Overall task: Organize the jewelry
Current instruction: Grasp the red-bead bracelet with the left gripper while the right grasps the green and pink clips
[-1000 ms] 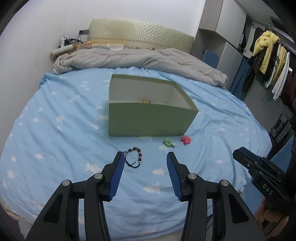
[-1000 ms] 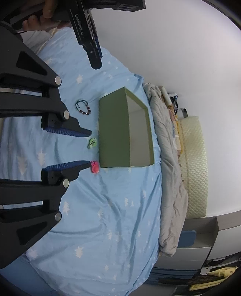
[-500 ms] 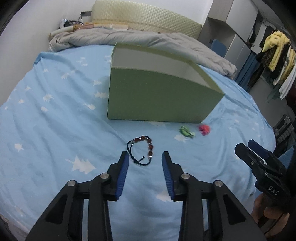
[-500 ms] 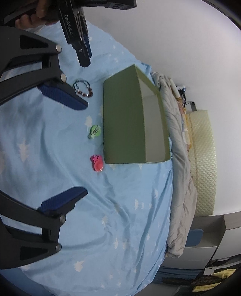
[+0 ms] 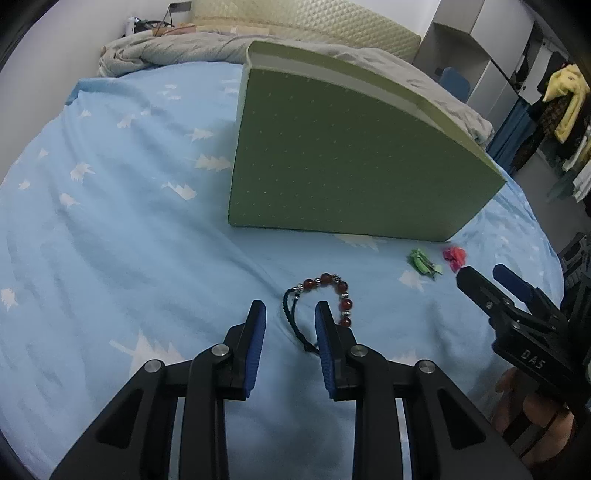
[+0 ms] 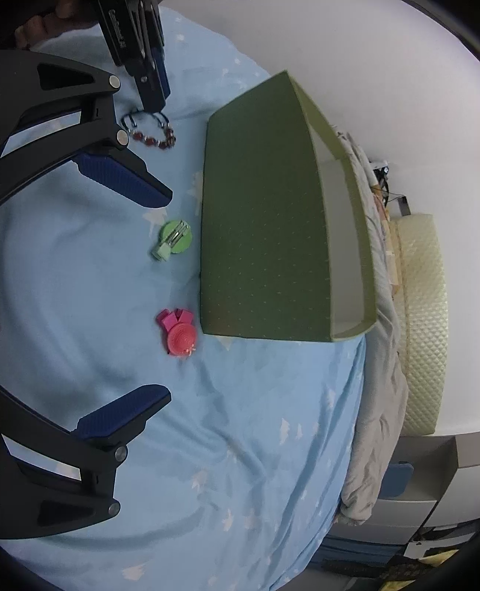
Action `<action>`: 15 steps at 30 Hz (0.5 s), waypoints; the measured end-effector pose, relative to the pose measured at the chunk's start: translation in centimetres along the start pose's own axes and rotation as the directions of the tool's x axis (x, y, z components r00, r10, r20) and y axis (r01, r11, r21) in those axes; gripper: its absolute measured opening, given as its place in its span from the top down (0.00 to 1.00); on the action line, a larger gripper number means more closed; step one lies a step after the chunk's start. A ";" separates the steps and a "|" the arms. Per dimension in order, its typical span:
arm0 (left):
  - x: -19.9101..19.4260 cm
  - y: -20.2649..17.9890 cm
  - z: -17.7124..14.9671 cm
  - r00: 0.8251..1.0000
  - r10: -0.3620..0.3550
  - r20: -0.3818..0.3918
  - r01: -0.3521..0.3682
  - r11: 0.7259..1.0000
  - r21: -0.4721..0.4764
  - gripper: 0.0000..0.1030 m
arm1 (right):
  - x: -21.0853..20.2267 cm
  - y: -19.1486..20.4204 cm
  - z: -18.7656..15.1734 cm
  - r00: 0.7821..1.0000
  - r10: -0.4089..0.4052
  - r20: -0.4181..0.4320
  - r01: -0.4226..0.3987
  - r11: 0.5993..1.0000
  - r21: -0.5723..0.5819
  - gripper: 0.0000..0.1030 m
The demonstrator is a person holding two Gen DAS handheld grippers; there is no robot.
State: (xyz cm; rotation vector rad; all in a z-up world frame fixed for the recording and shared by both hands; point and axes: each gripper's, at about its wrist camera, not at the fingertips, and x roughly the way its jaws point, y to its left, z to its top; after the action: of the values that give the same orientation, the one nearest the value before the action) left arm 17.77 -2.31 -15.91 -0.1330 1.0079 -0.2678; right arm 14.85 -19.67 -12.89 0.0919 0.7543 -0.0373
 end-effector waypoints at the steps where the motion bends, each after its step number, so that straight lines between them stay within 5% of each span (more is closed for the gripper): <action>1: 0.2 0.1 0.1 1.000 0.001 -0.003 -0.001 1.000 -0.001 0.76 | 0.4 0.1 0.0 1.000 0.002 -0.006 -0.002 1.000 -0.004 0.06; 15: 1.9 -0.1 0.3 1.000 0.011 -0.003 -0.010 1.000 0.026 0.96 | 4.1 1.4 0.5 0.995 -0.042 -0.092 0.039 0.999 -0.033 0.06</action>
State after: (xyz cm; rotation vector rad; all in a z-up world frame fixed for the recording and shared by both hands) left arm 19.00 -2.92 -17.30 -0.1039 1.0078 -0.2713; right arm 18.27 -18.35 -15.18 0.0486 0.8494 -0.0600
